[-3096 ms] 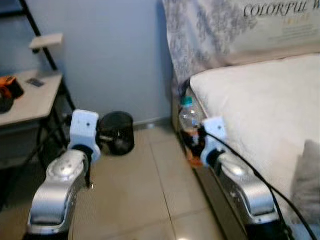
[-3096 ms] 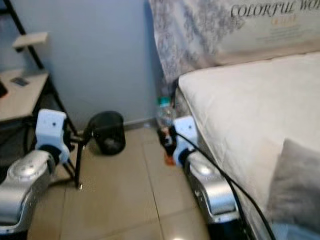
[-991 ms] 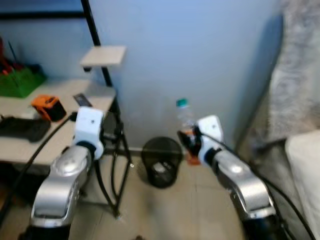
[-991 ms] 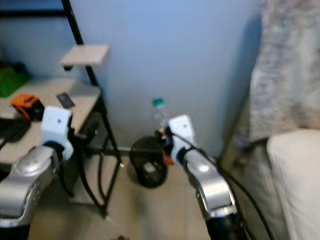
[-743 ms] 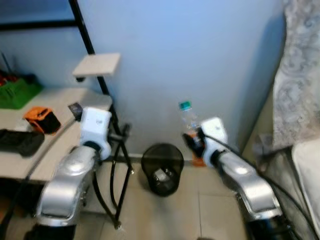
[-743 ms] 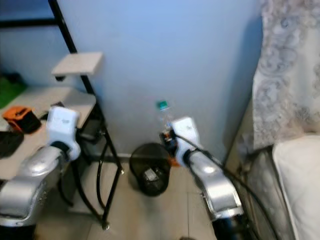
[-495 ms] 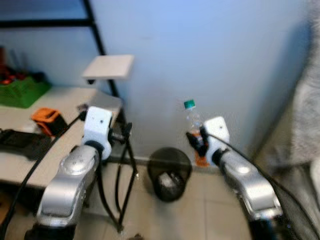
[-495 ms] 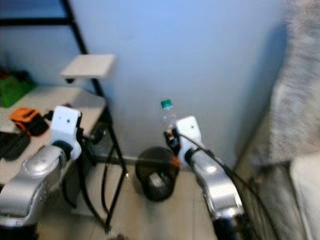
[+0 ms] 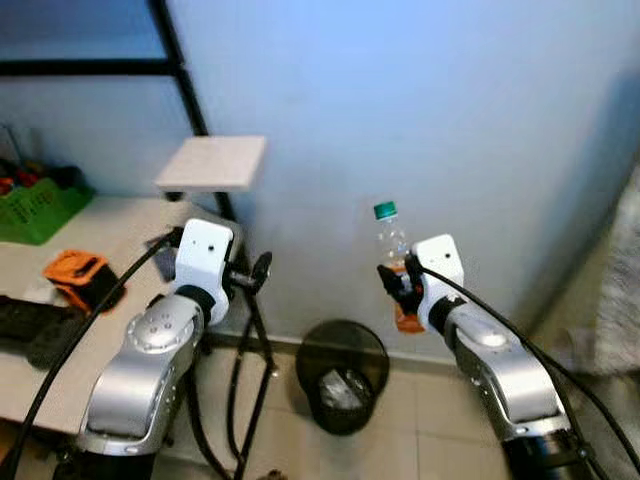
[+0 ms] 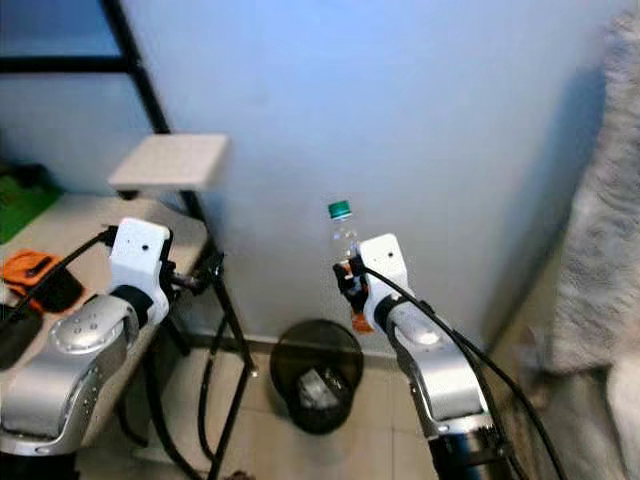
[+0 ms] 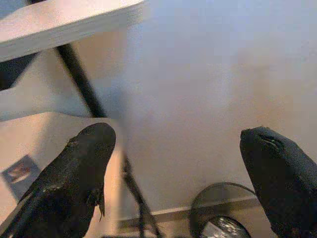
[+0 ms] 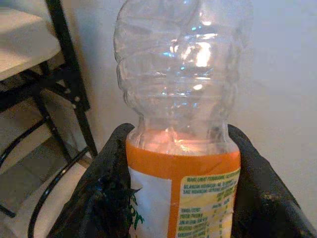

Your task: Clean up the room

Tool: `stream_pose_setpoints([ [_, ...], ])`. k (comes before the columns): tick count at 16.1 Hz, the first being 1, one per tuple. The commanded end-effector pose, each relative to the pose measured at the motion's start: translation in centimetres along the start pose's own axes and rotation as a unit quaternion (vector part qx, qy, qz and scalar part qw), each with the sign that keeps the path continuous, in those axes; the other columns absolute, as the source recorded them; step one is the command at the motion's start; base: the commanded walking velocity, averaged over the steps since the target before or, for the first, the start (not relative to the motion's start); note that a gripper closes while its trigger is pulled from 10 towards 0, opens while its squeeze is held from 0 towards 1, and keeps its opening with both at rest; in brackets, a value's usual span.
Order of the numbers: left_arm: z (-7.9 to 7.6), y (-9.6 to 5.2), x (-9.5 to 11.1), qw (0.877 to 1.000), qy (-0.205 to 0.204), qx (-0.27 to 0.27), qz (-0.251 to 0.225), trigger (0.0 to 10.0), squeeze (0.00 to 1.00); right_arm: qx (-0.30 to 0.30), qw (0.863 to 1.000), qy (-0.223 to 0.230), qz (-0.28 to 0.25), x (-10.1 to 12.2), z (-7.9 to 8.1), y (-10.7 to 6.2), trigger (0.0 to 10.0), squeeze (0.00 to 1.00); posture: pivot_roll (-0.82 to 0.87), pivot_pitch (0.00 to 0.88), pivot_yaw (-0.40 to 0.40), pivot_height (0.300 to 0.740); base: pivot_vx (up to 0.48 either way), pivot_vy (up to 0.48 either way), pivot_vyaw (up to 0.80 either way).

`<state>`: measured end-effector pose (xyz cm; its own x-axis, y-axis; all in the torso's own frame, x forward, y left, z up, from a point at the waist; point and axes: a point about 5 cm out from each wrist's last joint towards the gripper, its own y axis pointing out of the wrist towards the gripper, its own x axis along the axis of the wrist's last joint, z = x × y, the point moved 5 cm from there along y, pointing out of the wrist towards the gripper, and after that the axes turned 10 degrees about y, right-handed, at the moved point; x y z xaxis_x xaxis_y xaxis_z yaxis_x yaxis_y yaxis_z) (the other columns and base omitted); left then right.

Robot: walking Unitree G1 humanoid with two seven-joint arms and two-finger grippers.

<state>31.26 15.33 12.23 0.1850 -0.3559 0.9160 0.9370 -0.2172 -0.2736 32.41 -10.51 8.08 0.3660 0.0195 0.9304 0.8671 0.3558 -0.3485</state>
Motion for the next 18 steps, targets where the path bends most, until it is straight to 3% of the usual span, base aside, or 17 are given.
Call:
stream_pose_setpoints([
  [1, 0.2, -0.2, -0.1, 1.000, 0.003, -0.002, 0.001, 10.0, 0.00, 0.011, 1.000, -0.006, 0.003, 0.0, 0.7, 0.1, 10.0, 0.00, -0.01, 0.000, 0.092, 0.740, 0.368, 0.000, -0.40],
  [5, -1.7, -1.2, -1.2, 0.998, 0.013, -0.057, 0.015, 10.0, 0.00, 0.016, 0.999, -0.032, 0.012, -0.6, 0.8, -0.5, 10.0, 0.00, -0.01, 0.000, 0.073, 0.740, 0.344, 0.000, 0.00],
  [9, -2.8, -1.9, -2.1, 0.996, 0.021, -0.084, 0.027, 10.0, 0.00, 0.061, 0.996, -0.032, 0.059, -2.6, 1.5, -1.1, 10.0, 0.00, 0.00, 0.000, 0.057, 0.740, 0.000, 0.000, 0.00],
  [10, -3.8, -2.0, -2.2, 0.992, 0.038, -0.118, 0.022, 10.0, 0.00, 0.093, 0.988, -0.063, 0.109, -4.8, 1.8, -0.5, 10.0, 0.00, -0.01, 0.000, 0.052, 0.740, 0.000, 0.000, 0.00],
  [12, -4.8, -2.2, -2.5, 0.985, 0.049, -0.162, 0.028, 10.0, 0.00, 0.112, 0.977, -0.106, 0.150, -6.8, 2.0, 0.3, 10.0, 0.00, -0.01, 0.000, 0.049, 0.740, 0.000, 0.000, 0.00],
  [15, -5.8, -2.5, -3.0, 0.968, 0.070, -0.238, 0.040, 10.0, 0.00, 0.127, 0.965, -0.136, 0.186, -8.7, 2.9, 2.5, 10.0, 0.00, 0.00, 0.000, 0.040, 0.740, 0.000, 0.000, 0.00],
  [18, -5.3, -2.6, -3.3, 0.953, 0.099, -0.282, 0.051, 10.0, 0.00, 0.103, 0.963, -0.156, 0.194, -8.8, 3.6, 5.2, 10.0, 0.00, 0.01, 0.000, 0.031, 0.740, 0.000, 0.000, 0.00],
])
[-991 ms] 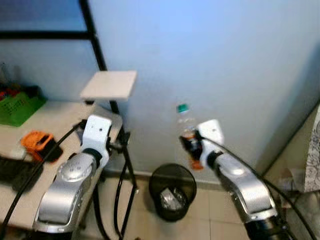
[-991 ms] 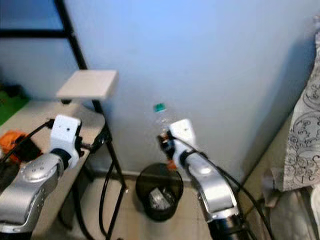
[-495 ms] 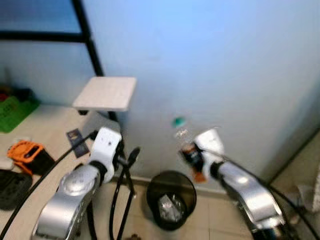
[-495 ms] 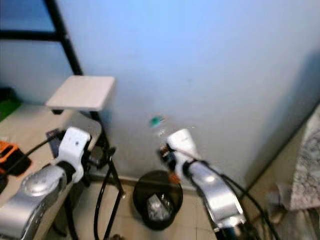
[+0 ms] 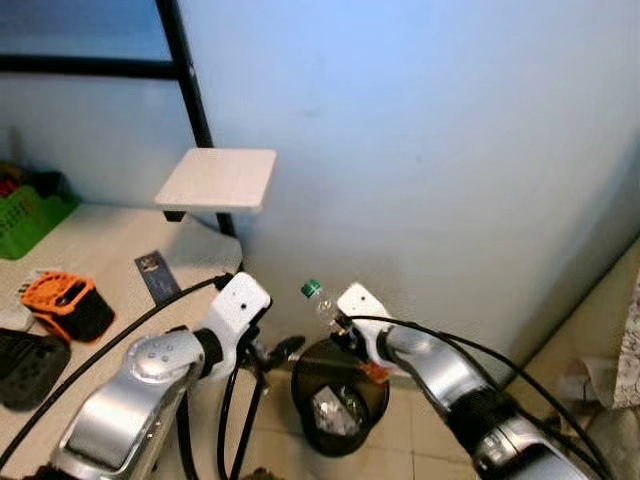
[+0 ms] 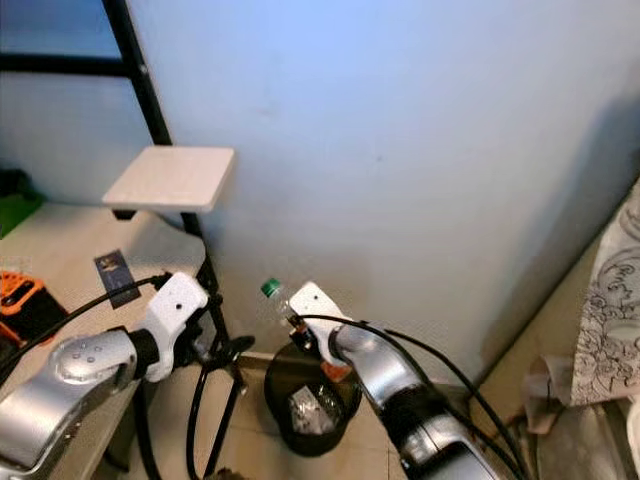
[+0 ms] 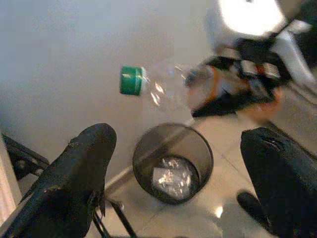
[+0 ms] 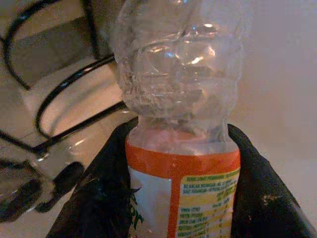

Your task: Clean up the room

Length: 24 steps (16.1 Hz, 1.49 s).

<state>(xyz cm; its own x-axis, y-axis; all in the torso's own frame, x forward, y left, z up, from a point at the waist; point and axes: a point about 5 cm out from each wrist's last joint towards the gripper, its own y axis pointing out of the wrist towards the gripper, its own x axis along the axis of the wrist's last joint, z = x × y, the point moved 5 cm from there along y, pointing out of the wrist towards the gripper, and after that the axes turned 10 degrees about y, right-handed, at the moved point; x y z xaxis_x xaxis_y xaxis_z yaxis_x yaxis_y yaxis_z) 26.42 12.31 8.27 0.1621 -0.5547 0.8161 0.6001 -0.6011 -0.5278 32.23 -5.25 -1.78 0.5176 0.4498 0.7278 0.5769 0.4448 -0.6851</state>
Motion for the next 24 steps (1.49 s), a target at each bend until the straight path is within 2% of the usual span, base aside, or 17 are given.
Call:
stream_pose_setpoints([
  [1, 0.3, 0.0, 0.1, 1.000, 0.012, -0.005, 0.002, 10.0, 0.00, -0.022, 1.000, -0.007, -0.010, 0.8, -0.7, 0.1, 10.0, 0.00, 0.01, 0.000, 0.029, 0.740, 0.000, 0.000, 0.00],
  [3, 0.5, -0.5, -0.3, 0.999, 0.027, -0.022, 0.012, 10.0, 0.00, -0.068, 0.997, -0.002, -0.020, 2.4, -1.8, 0.6, 10.0, 0.00, 0.02, 0.000, 0.026, 0.740, 0.000, 0.000, 0.00],
  [7, -0.4, -1.1, -0.5, 0.998, 0.033, -0.060, 0.017, 10.0, 0.00, -0.076, 0.996, 0.003, -0.045, 4.9, -1.9, 1.0, 10.0, 0.00, 0.02, 0.012, 0.031, 0.740, 0.000, 0.000, 0.00],
  [8, -0.7, -1.1, -0.5, 0.997, 0.033, -0.067, 0.017, 10.0, 0.00, -0.077, 0.996, 0.010, -0.048, 5.2, -1.9, 1.0, 10.0, 0.62, 0.02, 0.022, 0.032, 0.740, 0.000, 0.000, 0.00],
  [9, -0.8, -1.2, -0.5, 0.997, 0.034, -0.070, 0.017, 10.0, 0.00, -0.077, 0.996, 0.015, -0.050, 5.4, -1.9, 1.1, 10.0, 0.62, 0.02, 0.022, 0.032, 0.740, 0.000, 0.000, 0.00],
  [10, -0.9, -1.3, -0.5, 0.996, 0.034, -0.075, 0.018, 10.0, 0.00, -0.073, 0.996, 0.026, -0.053, 5.5, -1.7, 1.2, 10.0, 1.00, 0.03, 0.024, 0.032, 0.740, 0.000, 0.000, 0.00],
  [19, -1.2, -1.6, -0.7, 0.995, 0.031, -0.090, 0.021, 10.0, 0.00, -0.029, 0.996, 0.065, -0.046, 4.8, 0.5, 1.9, 10.0, 1.00, 0.03, 0.025, 0.032, 0.740, 0.000, 0.000, 0.00],
  [23, -1.4, -1.5, -0.5, 0.996, 0.027, -0.088, 0.017, 10.0, 0.00, -0.027, 0.996, 0.073, -0.045, 4.1, 0.6, 1.9, 10.0, 1.00, 0.03, 0.013, 0.031, 0.740, 0.000, 0.000, 0.00],
  [24, -1.3, -1.4, -0.3, 0.997, 0.016, -0.072, 0.009, 10.0, 0.00, -0.029, 0.995, 0.082, -0.058, 3.9, -0.1, 1.6, 10.0, 1.00, 0.03, 0.000, 0.029, 0.740, 0.000, 0.000, 0.00],
])
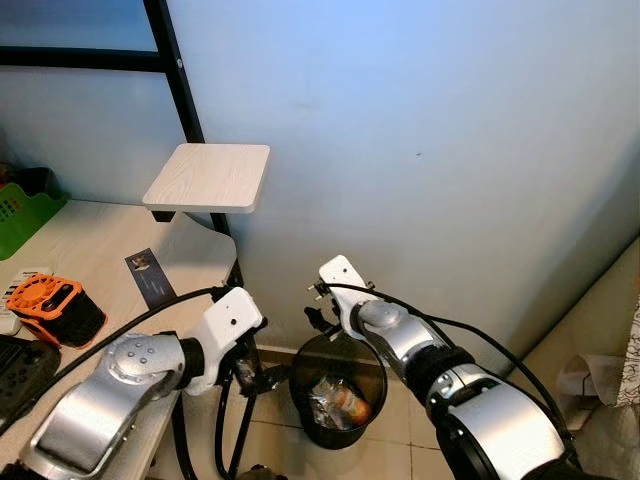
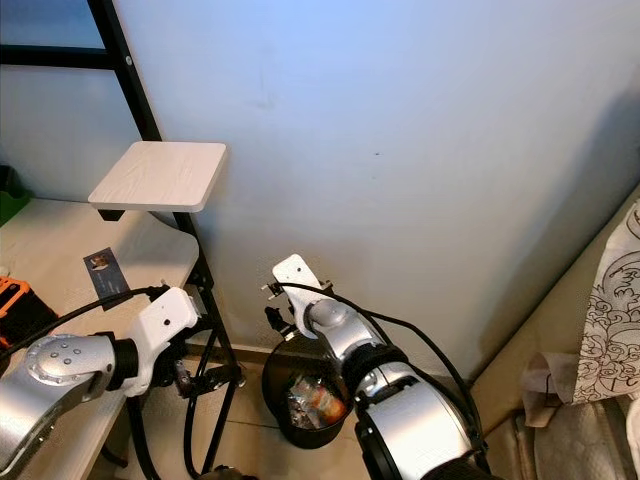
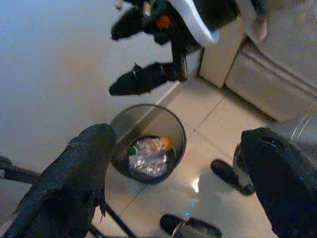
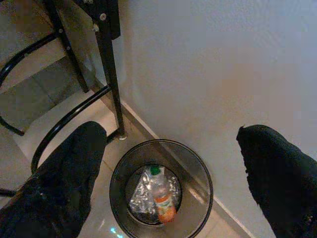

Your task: Clean up the room

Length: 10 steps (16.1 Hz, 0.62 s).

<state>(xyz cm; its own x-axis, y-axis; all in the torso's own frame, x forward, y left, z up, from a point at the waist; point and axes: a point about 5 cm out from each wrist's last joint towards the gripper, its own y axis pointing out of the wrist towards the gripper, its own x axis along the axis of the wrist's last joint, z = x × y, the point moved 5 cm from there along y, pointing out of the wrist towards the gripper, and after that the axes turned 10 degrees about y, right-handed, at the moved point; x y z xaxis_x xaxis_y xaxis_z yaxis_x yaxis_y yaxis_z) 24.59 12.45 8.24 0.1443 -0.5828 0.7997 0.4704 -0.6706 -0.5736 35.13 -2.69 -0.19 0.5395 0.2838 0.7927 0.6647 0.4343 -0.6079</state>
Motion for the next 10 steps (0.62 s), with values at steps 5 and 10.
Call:
stream_pose_setpoints([
  [5, 3.2, 0.0, 1.3, 0.981, -0.038, 0.185, -0.039, 10.0, 0.00, -0.078, 0.978, 0.118, -0.151, 0.3, -6.1, -6.2, 10.0, 1.00, -0.02, 0.000, 0.049, 0.740, 0.000, 0.000, -0.13],
  [10, 4.3, -0.9, 1.3, 0.950, -0.107, 0.290, -0.054, 10.0, 0.00, -0.198, 0.944, 0.171, -0.199, -1.4, -9.1, -12.5, 10.0, 1.00, -0.08, 0.000, 0.078, 0.740, 0.000, 0.000, -0.80],
])
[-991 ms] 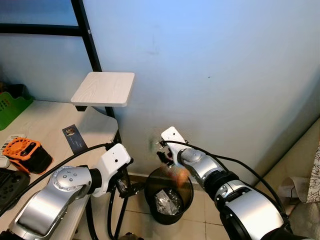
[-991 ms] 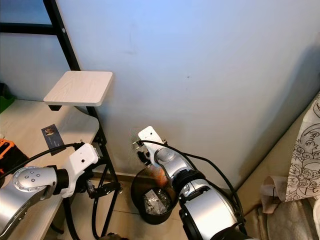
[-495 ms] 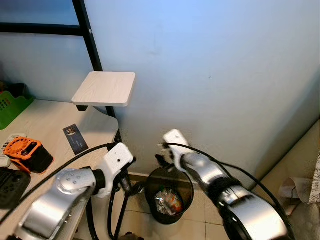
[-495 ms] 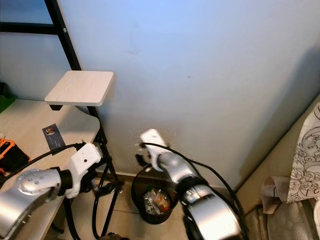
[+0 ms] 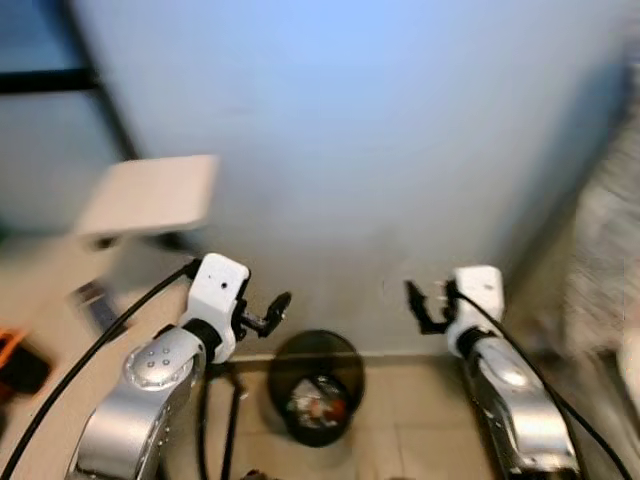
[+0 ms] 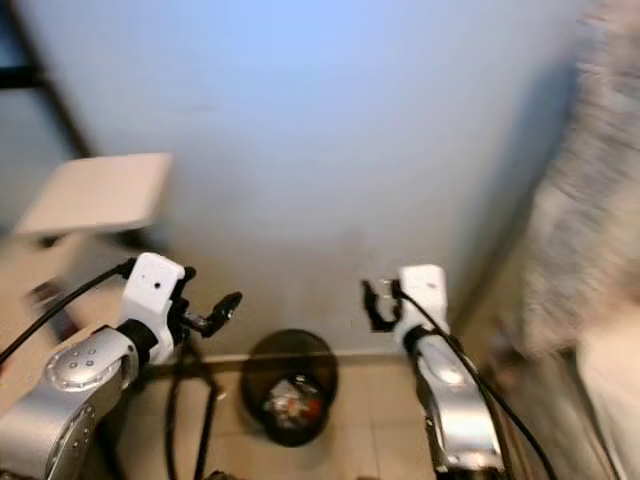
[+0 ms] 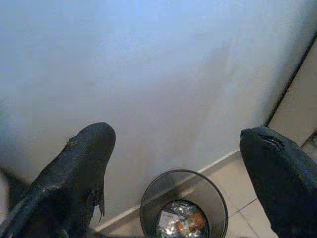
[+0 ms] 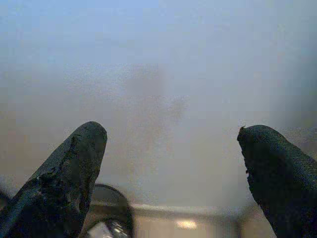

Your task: Clean up the room

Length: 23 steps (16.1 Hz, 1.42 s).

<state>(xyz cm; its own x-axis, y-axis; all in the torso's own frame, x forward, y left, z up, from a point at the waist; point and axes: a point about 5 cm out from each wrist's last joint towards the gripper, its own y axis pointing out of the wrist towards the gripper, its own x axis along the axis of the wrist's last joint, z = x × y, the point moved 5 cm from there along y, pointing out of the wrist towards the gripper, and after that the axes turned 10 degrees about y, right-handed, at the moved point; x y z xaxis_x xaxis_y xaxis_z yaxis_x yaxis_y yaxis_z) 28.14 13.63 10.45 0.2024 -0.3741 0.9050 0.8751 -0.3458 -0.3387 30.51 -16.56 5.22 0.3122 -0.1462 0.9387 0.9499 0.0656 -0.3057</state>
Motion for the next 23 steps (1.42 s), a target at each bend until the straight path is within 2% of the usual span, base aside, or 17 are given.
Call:
stream_pose_setpoints([
  [1, 1.0, -0.4, -0.7, 0.999, 0.005, 0.034, 0.017, 10.0, 0.00, -0.026, 1.000, 0.013, -0.005, 0.7, -0.2, -0.3, 10.0, 1.00, -0.08, 0.000, 0.070, 0.740, 0.000, 0.000, -0.80],
  [2, 1.6, -0.6, -1.2, 0.998, 0.009, 0.053, 0.025, 10.0, 0.00, -0.049, 0.998, 0.031, -0.007, 1.3, 0.1, -0.8, 10.0, 1.00, -0.07, 0.000, 0.062, 0.740, 0.000, 0.000, -0.80],
  [3, 2.0, -0.7, -1.1, 0.997, 0.013, 0.065, 0.024, 10.0, 0.00, -0.047, 0.998, 0.035, -0.005, 1.3, 0.5, -0.9, 10.0, 1.00, -0.06, 0.000, 0.058, 0.740, 0.000, 0.000, -0.80],
  [6, 2.8, -0.7, -0.8, 0.996, 0.032, 0.085, 0.019, 10.0, 0.00, -0.041, 0.999, 0.020, 0.012, 1.0, 1.0, -1.0, 10.0, 1.00, -0.04, 0.000, 0.058, 0.740, 0.000, 0.000, -0.80],
  [10, 3.1, -1.1, -1.6, 0.994, 0.022, 0.101, 0.036, 10.0, 0.00, -0.045, 0.998, 0.010, 0.031, 1.2, 1.1, -0.7, 10.0, 1.00, -0.03, 0.000, 0.056, 0.740, 0.000, 0.000, -0.80],
  [12, 3.7, -1.1, -1.6, 0.993, 0.016, 0.111, 0.036, 10.0, 0.00, -0.043, 0.998, 0.009, 0.043, 1.0, 1.3, -0.7, 10.0, 1.00, -0.03, 0.000, 0.055, 0.740, 0.000, 0.000, -0.78],
  [14, 4.2, -1.1, -1.6, 0.992, 0.030, 0.118, 0.037, 10.0, 0.00, -0.038, 0.998, 0.004, 0.049, 0.9, 1.5, -0.7, 10.0, 1.00, -0.02, 0.000, 0.052, 0.740, 0.000, 0.000, -0.78],
  [18, 4.4, -1.2, -1.6, 0.992, 0.031, 0.120, 0.039, 10.0, 0.00, -0.038, 0.997, 0.005, 0.066, 0.4, 1.4, -0.8, 10.0, 1.00, 0.00, 0.000, 0.050, 0.740, 0.000, 0.000, -0.78],
  [23, 4.2, -0.7, -0.9, 0.993, 0.013, 0.117, 0.024, 10.0, 0.00, -0.033, 0.996, 0.008, 0.080, 0.1, 1.8, -0.6, 10.0, 1.00, 0.00, 0.000, 0.046, 0.740, 0.000, 0.000, -0.78],
])
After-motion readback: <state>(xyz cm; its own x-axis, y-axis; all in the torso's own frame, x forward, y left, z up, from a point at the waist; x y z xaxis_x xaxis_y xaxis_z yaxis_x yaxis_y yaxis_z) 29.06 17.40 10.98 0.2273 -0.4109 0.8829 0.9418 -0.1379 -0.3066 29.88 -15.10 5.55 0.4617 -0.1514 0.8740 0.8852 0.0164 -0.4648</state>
